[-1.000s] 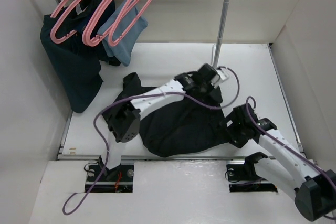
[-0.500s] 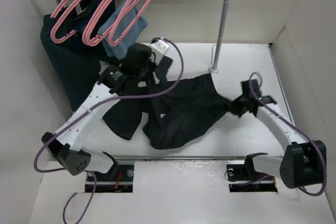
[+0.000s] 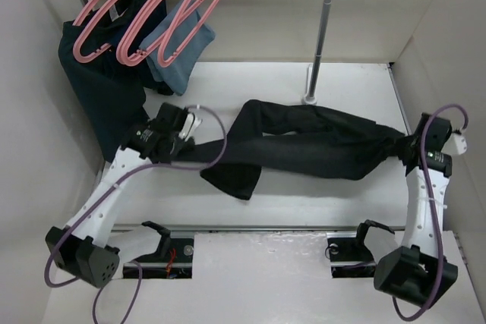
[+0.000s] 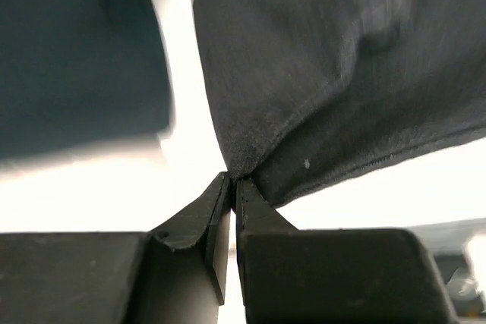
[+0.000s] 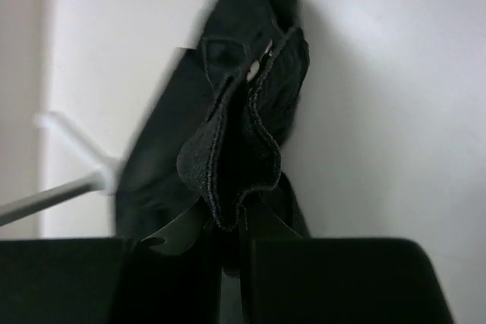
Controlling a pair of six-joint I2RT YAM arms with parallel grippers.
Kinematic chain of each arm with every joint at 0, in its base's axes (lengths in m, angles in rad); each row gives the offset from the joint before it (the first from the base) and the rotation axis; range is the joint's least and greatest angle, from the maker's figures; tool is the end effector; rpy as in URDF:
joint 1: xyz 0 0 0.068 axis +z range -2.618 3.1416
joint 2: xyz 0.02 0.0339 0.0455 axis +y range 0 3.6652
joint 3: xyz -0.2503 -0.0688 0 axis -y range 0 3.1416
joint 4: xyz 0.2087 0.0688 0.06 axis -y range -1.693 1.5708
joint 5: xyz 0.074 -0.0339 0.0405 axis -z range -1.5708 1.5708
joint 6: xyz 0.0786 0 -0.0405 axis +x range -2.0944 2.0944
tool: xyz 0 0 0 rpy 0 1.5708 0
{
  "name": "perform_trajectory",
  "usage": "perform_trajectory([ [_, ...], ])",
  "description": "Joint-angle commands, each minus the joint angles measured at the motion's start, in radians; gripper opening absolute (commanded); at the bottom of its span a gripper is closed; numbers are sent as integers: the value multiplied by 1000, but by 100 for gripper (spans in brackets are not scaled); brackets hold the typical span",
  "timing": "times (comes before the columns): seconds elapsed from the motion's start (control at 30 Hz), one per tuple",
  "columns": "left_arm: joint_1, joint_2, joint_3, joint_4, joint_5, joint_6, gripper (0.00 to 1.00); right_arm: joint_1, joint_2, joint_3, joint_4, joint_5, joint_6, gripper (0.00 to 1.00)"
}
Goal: Place the trousers on the hanger
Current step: Flatten out the trousers at the center of the board.
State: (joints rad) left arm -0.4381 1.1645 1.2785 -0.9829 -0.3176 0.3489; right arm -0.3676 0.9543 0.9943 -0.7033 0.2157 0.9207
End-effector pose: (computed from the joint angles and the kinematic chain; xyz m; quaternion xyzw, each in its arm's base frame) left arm 0.2075 -0.0701 0.3132 0.3053 0.8772 0.1332 0.3457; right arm 0.1808 -0.0877 0.2932 0.5743 0.6862 0.0259 0.4456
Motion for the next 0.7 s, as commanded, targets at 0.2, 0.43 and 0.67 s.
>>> perform_trajectory([
  [0.2, 87, -138, -488, -110, -143, 133, 0, -100, -45, -238, 52, -114, 40, 0],
  [0.43, 212, 104, -94, 139, -150, 44, 0, -82, 157, -19, 236, -384, -32, 0],
  [0.67, 498, 127, 159, 64, 6, -4, 0, -155, 0, -18, 140, -315, -40, 0],
])
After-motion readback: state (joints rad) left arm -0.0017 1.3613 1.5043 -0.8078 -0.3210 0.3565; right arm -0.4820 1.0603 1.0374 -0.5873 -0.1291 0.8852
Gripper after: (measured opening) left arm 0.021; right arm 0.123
